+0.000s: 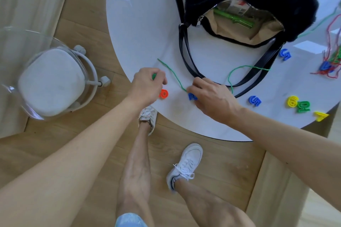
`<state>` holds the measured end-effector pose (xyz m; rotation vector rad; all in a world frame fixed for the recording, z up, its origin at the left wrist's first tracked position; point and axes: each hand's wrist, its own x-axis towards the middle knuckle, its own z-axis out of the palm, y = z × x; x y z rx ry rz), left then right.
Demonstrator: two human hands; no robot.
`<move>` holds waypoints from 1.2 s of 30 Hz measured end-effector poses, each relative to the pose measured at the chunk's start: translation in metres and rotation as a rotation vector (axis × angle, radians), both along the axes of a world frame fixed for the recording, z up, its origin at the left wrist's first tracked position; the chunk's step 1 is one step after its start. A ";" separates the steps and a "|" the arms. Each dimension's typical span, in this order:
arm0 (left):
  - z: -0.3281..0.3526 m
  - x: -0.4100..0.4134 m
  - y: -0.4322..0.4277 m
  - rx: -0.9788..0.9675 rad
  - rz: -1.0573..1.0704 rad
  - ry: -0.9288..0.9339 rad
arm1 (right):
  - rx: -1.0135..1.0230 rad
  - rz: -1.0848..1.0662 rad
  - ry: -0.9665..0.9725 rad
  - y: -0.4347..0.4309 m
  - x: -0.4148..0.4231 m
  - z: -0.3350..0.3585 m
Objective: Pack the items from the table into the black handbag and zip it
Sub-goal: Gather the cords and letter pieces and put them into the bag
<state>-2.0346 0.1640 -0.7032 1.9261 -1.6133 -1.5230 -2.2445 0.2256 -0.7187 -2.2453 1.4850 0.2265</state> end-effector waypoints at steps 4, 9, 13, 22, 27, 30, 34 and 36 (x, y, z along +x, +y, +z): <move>-0.018 -0.004 0.008 -0.505 -0.705 -0.602 | 0.024 -0.071 -0.001 0.001 0.008 -0.003; -0.034 0.006 0.013 -0.600 -1.030 -0.737 | 0.060 -0.187 -0.039 0.000 0.008 -0.003; -0.031 0.013 0.011 -0.711 -1.136 -0.683 | 0.076 -0.231 -0.105 0.004 0.011 -0.002; -0.032 0.012 -0.003 -0.749 -1.492 -0.692 | 0.194 -0.982 -0.738 0.005 -0.003 0.023; 0.001 -0.040 -0.005 0.089 -0.245 0.124 | 0.188 -1.448 -1.217 0.000 -0.025 0.071; 0.037 -0.084 0.011 0.461 0.180 0.644 | 0.071 -1.233 -1.267 -0.001 -0.019 0.108; 0.076 -0.126 0.029 0.635 0.212 0.985 | -0.117 -1.064 -0.902 0.007 -0.008 0.140; 0.091 -0.137 0.031 0.772 0.296 1.094 | -0.257 -1.011 -0.719 0.013 -0.011 0.146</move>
